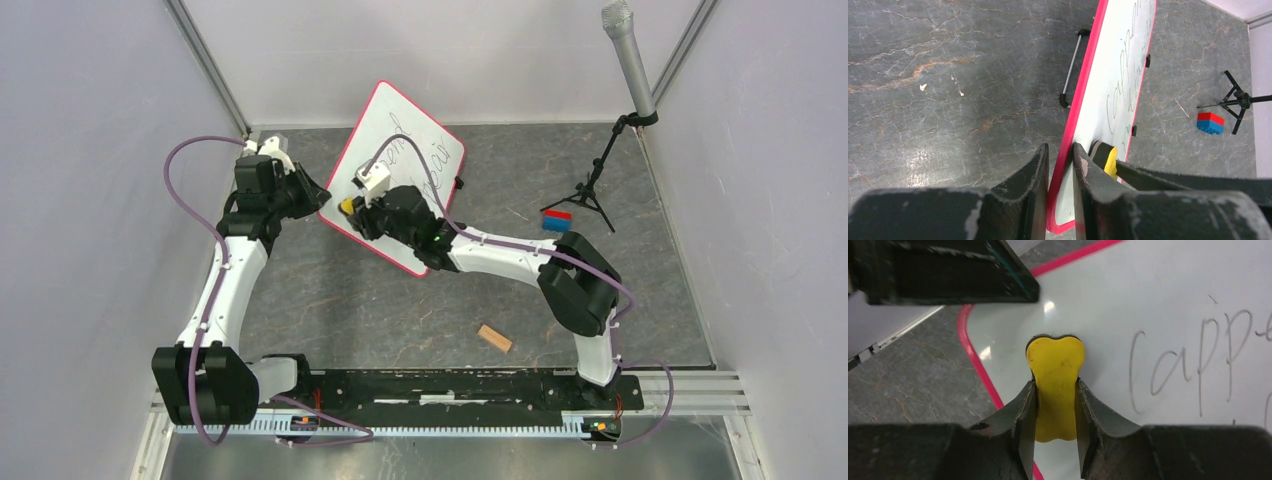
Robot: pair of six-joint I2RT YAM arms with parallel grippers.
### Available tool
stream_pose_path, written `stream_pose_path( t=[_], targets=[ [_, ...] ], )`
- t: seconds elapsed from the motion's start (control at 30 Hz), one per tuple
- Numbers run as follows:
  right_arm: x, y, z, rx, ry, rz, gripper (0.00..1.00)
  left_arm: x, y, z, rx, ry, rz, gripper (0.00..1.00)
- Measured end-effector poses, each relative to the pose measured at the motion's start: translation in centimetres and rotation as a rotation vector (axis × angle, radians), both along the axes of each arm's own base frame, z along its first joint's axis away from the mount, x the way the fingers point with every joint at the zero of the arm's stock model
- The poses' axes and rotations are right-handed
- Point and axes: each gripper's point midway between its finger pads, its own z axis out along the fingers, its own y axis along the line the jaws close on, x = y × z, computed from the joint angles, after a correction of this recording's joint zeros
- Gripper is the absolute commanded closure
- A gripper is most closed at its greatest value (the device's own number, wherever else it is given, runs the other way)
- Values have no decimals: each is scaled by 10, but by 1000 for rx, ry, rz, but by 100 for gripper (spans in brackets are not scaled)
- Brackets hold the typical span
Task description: Erase the whiteboard
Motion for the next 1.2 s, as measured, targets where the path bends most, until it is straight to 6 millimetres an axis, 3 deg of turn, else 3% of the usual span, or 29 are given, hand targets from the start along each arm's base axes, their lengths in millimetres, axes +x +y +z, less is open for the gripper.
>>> stream_pose_path(
  t=[0.13,0.23,0.33,0.53,0.63,0.8,1.03,1.2],
  targets=[
    [5,15,14,26,-24,11,77,0,1,0,2,-1,3,98],
    [21,13,14,51,0,4,77,1,2,-1,6,-2,4,98],
    [43,-5,7,65,33,-40,77,0,1,0,7,-5,2,98],
    [75,-58,-37,69,130,-167,78,0,3,-3,14,-3,8,98],
    [78,-62,-40,70,145,-184,78,0,3,-2,14,-8,7,98],
    [72,-53,-33,17,100,-207,78,0,3,-1,15,-11,7,98],
    [37,20,22,44,-12,-72,78,0,3,-2,15,-8,7,98],
    [44,32,28,53,-12,-49,78,1,7,-4,30,-9,22,98]
  ],
)
